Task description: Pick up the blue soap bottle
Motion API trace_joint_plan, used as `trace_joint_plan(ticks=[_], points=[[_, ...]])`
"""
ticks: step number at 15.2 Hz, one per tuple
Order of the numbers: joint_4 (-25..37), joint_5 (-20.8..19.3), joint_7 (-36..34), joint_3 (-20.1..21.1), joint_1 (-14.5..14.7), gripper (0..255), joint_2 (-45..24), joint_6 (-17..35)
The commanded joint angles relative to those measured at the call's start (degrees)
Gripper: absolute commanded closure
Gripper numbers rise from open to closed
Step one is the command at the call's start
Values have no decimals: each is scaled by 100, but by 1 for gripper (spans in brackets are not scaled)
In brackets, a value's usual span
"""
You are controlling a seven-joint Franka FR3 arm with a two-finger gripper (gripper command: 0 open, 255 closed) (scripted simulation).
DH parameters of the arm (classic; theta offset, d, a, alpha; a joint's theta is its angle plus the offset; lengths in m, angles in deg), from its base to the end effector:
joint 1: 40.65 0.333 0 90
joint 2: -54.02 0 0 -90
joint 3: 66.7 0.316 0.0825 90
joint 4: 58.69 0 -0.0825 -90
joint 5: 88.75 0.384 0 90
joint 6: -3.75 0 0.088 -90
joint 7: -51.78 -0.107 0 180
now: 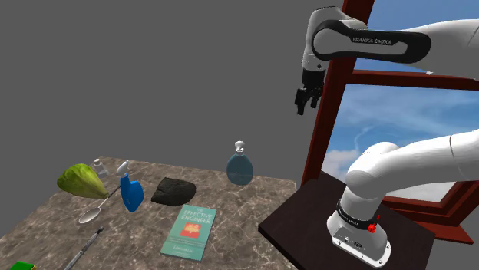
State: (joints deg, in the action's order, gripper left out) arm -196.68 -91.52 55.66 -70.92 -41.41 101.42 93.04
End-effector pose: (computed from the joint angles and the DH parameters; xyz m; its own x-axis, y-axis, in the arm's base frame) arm 0.2922 -0.0369 0.5763 0.9997 0.0053 -0.0236 0.0051 -1.0000 -0.0075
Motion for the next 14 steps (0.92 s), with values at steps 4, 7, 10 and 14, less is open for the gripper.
trace_joint_plan(ticks=[4, 7, 10, 14], points=[[33, -28, -46, 228, 148, 0, -559, 420], [123, -86, -106, 451, 277, 0, -1153, 811], [269, -180, -183, 674, 383, 0, -1776, 1165], [549, -374, -320, 963, 498, 0, -2639, 1567]])
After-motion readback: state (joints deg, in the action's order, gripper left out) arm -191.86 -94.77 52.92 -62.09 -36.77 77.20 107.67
